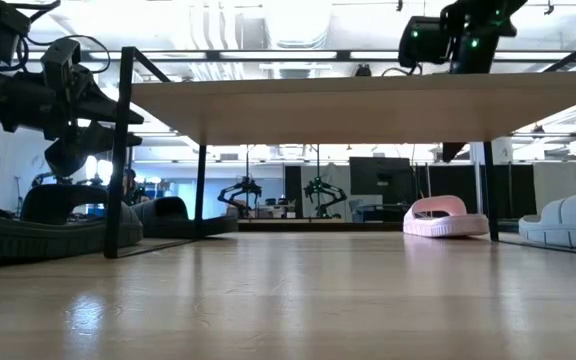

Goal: Pick and place slides into the shelf
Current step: Put the top pink slide under the shelf

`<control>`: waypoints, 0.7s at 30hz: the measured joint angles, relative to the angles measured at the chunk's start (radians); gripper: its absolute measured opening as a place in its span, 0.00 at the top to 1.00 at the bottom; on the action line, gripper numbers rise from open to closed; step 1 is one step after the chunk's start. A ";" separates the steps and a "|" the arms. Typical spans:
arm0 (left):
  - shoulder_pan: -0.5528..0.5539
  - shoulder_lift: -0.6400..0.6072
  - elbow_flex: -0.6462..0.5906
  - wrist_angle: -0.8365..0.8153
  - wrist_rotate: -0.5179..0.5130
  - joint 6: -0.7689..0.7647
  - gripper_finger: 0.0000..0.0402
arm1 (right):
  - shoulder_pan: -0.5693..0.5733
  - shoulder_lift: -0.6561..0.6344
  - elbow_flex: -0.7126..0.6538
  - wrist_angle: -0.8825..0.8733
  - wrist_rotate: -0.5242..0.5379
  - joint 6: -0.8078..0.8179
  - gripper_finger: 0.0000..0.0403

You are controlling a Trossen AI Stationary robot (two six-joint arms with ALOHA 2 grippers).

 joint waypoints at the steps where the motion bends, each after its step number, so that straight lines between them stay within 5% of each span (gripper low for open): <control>1: 0.000 0.000 0.000 0.000 0.000 0.000 0.59 | -0.002 0.005 -0.006 0.031 0.000 -0.023 0.48; 7: 0.000 0.000 0.000 0.000 0.000 0.000 0.59 | -0.040 0.074 0.003 0.161 -0.002 -0.154 0.48; 21: 0.000 0.000 0.000 0.000 0.000 0.000 0.59 | -0.117 0.213 0.014 0.143 -0.092 -0.284 0.48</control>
